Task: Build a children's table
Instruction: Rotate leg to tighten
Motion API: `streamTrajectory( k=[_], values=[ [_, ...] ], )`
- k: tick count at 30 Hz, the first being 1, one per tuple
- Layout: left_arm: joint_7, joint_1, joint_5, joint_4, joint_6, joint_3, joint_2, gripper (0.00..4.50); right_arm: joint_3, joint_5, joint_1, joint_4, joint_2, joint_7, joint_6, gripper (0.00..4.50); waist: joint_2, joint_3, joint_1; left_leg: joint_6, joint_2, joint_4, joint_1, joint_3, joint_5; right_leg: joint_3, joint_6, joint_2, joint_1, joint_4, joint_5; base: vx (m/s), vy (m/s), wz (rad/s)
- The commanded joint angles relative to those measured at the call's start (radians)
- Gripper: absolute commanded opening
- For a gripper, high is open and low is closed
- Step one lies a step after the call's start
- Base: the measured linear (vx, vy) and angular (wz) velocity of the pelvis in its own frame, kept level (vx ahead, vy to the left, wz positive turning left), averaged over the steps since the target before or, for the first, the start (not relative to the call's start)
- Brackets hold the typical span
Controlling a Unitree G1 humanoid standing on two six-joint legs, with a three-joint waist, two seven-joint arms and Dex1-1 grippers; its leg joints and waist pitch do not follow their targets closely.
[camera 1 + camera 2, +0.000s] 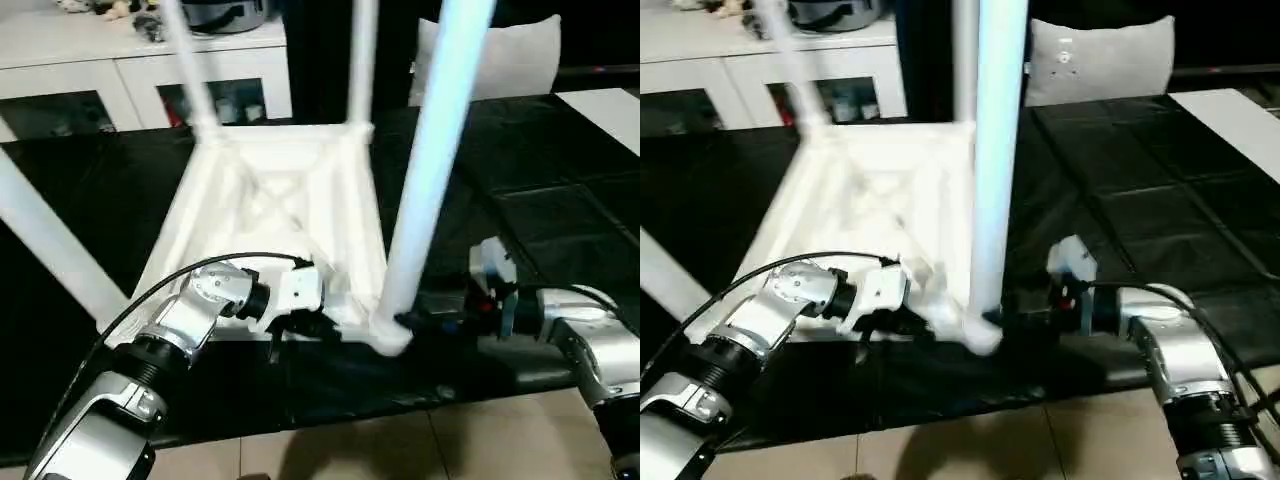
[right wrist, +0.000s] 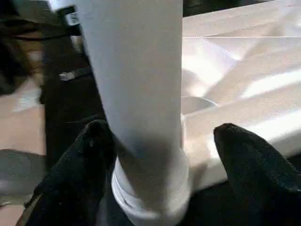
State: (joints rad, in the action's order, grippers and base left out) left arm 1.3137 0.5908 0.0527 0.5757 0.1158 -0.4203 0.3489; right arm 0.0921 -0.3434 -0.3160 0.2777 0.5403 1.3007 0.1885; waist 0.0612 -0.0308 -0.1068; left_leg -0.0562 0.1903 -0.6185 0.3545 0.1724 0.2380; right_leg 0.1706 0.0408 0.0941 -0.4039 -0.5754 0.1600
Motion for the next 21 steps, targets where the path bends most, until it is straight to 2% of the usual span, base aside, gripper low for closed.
streamTrajectory(
  k=[1, 4, 9, 15, 19, 20, 21],
  values=[
    [0.052, 0.026, 0.009, -0.014, 0.034, -0.042, -0.013, 0.00, 0.014, -0.012, -0.015, -0.019, 0.009, 0.028, 0.011, 3.37, -0.019, 0.063, 0.004, 0.123, 0.054, 0.068, 0.001, -0.014, 0.048, -0.072, 0.104, 0.078, 0.064, 0.067, 0.288, 0.000, 0.000, 0.00],
    [0.053, 0.033, 0.011, -0.007, 0.039, -0.045, -0.021, 0.00, 0.021, -0.015, -0.015, -0.012, 0.010, 0.042, 0.014, 3.12, -0.020, 0.063, 0.000, 0.112, 0.053, 0.069, 0.001, -0.014, 0.049, -0.073, 0.094, 0.078, 0.064, 0.069, 0.303, 0.000, 0.000, 0.00],
    [0.069, 0.041, 0.006, 0.006, 0.057, -0.052, -0.035, 0.00, 0.031, -0.030, -0.021, -0.005, 0.015, 0.090, 0.049, 2.77, -0.022, 0.064, -0.001, 0.112, 0.050, 0.068, 0.002, -0.013, 0.045, -0.071, 0.082, 0.076, 0.065, 0.071, 0.311, 0.000, 0.000, 0.00],
    [0.072, 0.037, 0.011, 0.013, 0.067, -0.055, -0.036, 0.00, 0.036, -0.035, -0.018, -0.012, 0.010, 0.095, 0.057, 2.23, -0.020, 0.064, -0.002, 0.109, 0.051, 0.068, 0.002, -0.014, 0.041, -0.070, 0.079, 0.076, 0.065, 0.071, 0.309, 0.000, 0.000, 0.00],
    [0.073, 0.028, 0.010, 0.009, 0.058, -0.053, -0.034, 0.00, 0.035, -0.040, -0.004, -0.028, -0.001, 0.087, 0.070, 2.05, -0.021, 0.064, -0.002, 0.107, 0.050, 0.068, 0.003, -0.014, 0.043, -0.070, 0.077, 0.076, 0.065, 0.071, 0.311, 0.000, 0.000, 0.00],
    [0.061, 0.020, 0.003, 0.000, 0.038, -0.044, -0.038, 0.00, 0.033, -0.043, 0.006, -0.043, -0.012, 0.068, 0.085, 2.04, -0.019, 0.063, -0.002, 0.107, 0.051, 0.069, 0.002, -0.013, 0.044, -0.070, 0.077, 0.076, 0.065, 0.072, 0.313, 0.000, 0.000, 0.00],
    [0.026, 0.007, -0.009, -0.018, -0.002, -0.025, -0.051, 0.00, 0.024, -0.057, 0.017, -0.069, -0.039, 0.013, 0.133, 2.04, -0.015, 0.063, -0.002, 0.102, 0.050, 0.069, 0.002, -0.014, 0.045, -0.069, 0.073, 0.075, 0.066, 0.072, 0.318, 0.000, 0.000, 0.00]
  ],
)
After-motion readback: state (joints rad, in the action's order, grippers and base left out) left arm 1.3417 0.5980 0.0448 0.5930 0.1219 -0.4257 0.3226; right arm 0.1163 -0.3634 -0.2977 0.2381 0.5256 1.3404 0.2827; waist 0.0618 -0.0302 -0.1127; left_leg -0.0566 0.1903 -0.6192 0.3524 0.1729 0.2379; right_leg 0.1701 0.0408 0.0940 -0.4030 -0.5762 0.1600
